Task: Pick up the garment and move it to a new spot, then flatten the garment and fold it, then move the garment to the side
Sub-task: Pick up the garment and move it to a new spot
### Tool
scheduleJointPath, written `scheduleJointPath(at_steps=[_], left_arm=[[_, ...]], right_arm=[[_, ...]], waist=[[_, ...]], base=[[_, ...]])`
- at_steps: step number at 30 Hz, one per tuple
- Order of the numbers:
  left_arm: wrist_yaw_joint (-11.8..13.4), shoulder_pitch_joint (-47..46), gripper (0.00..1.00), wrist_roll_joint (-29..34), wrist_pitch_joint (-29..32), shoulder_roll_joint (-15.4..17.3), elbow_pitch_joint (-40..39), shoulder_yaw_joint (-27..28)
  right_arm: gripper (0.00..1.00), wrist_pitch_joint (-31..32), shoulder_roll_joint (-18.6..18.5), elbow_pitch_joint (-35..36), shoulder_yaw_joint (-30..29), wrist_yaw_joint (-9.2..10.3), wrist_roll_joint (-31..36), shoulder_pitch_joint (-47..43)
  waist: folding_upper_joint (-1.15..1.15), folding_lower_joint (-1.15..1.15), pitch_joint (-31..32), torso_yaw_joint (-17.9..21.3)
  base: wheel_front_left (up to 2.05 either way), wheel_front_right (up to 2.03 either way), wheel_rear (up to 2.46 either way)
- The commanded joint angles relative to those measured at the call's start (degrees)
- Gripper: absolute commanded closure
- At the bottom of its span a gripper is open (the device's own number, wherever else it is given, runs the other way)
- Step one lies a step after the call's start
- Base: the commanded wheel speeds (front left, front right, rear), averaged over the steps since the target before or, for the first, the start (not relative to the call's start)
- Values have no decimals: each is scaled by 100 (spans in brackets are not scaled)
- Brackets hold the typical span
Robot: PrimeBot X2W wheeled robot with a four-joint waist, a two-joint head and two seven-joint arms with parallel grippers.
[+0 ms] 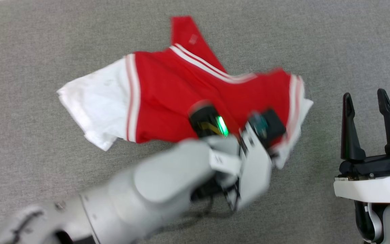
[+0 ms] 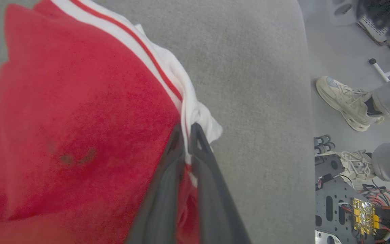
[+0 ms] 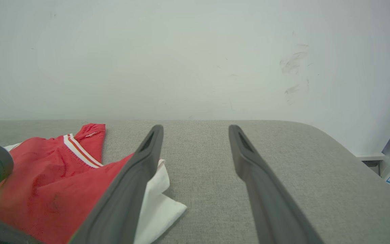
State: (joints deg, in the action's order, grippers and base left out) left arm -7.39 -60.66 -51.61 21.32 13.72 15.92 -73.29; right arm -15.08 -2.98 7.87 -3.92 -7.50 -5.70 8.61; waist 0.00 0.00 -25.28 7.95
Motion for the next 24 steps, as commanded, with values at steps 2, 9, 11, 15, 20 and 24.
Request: scheduleJointPath(at_steps=[2, 9, 11, 15, 20, 24], left_arm=[[0, 371, 100, 175, 120, -182, -11, 1], [0, 697, 0, 414, -452, -489, 179, -5], [0, 609, 0, 443, -867, -516, 242, -3], [0, 524, 0, 438, -1632, -526, 386, 0], [232, 597, 0, 616, -2910, -416, 726, 422], [848, 836, 0, 874, -3542, -218, 864, 849]], right_arm=[[0, -14, 19, -24, -15, 2, -51, 80], [0, -13, 18, -119, -14, 2, 37, -33], [0, -14, 18, -139, -22, 2, 65, -96], [0, -13, 17, -163, -43, 2, 124, -219], [0, -14, 17, -186, -89, 2, 187, -434], [0, -14, 16, -209, -114, 2, 217, -625]], waist=[[0, 0, -1, -11], [0, 0, 282, -180], [0, 0, 424, -244], [0, 0, 656, -342], [0, 0, 1058, -515], [0, 0, 1328, -655]], base=[[0, 0, 0], [0, 0, 0], [0, 0, 0], [0, 0, 0], [0, 0, 0], [0, 0, 0]])
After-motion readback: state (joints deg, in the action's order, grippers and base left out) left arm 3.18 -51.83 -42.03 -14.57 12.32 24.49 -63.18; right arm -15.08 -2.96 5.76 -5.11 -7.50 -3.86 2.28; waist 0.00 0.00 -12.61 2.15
